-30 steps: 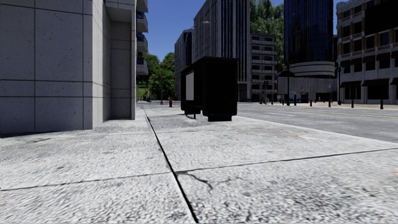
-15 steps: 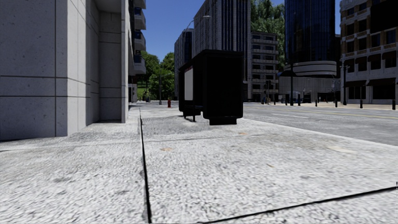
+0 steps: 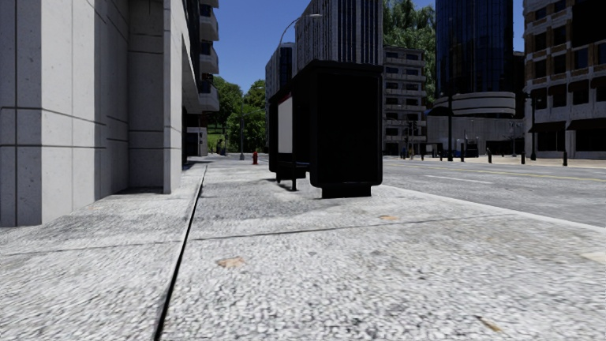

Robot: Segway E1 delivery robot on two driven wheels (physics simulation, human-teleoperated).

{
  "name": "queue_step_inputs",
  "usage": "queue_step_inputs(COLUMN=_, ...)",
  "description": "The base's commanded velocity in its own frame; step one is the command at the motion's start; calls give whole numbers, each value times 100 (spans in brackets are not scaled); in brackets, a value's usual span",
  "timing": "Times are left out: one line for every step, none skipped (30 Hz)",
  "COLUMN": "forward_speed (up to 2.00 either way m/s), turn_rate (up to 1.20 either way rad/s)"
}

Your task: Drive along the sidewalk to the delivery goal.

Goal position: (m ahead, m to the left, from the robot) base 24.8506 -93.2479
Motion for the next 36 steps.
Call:
queue_step_inputs(forward_speed=200, turn_rate=0)
queue_step_inputs(forward_speed=200, turn_rate=0)
queue_step_inputs(forward_speed=200, turn_rate=0)
queue_step_inputs(forward_speed=200, turn_rate=0)
queue_step_inputs(forward_speed=200, turn_rate=13)
queue_step_inputs(forward_speed=200, turn_rate=34)
queue_step_inputs(forward_speed=200, turn_rate=50)
queue_step_inputs(forward_speed=200, turn_rate=65)
queue_step_inputs(forward_speed=200, turn_rate=79)
queue_step_inputs(forward_speed=200, turn_rate=79)
queue_step_inputs(forward_speed=200, turn_rate=84)
queue_step_inputs(forward_speed=200, turn_rate=84)
queue_step_inputs(forward_speed=200, turn_rate=81)
queue_step_inputs(forward_speed=200, turn_rate=81)
queue_step_inputs(forward_speed=200, turn_rate=69)
queue_step_inputs(forward_speed=200, turn_rate=40)
queue_step_inputs(forward_speed=200, turn_rate=23)
queue_step_inputs(forward_speed=200, turn_rate=18)
queue_step_inputs(forward_speed=200, turn_rate=16)
queue_step_inputs(forward_speed=200, turn_rate=16)
queue_step_inputs(forward_speed=200, turn_rate=5)
queue_step_inputs(forward_speed=200, turn_rate=1)
queue_step_inputs(forward_speed=200, turn_rate=0)
queue_step_inputs(forward_speed=200, turn_rate=0)
queue_step_inputs(forward_speed=200, turn_rate=0)
queue_step_inputs(forward_speed=200, turn_rate=0)
queue_step_inputs(forward_speed=200, turn_rate=0)
queue_step_inputs(forward_speed=200, turn_rate=0)
queue_step_inputs(forward_speed=200, turn_rate=0)
queue_step_inputs(forward_speed=200, turn_rate=0)
queue_step_inputs(forward_speed=200, turn_rate=0)
queue_step_inputs(forward_speed=200, turn_rate=0)
queue_step_inputs(forward_speed=200, turn_rate=0)
queue_step_inputs(forward_speed=200, turn_rate=17)
queue_step_inputs(forward_speed=200, turn_rate=17)
queue_step_inputs(forward_speed=200, turn_rate=67)
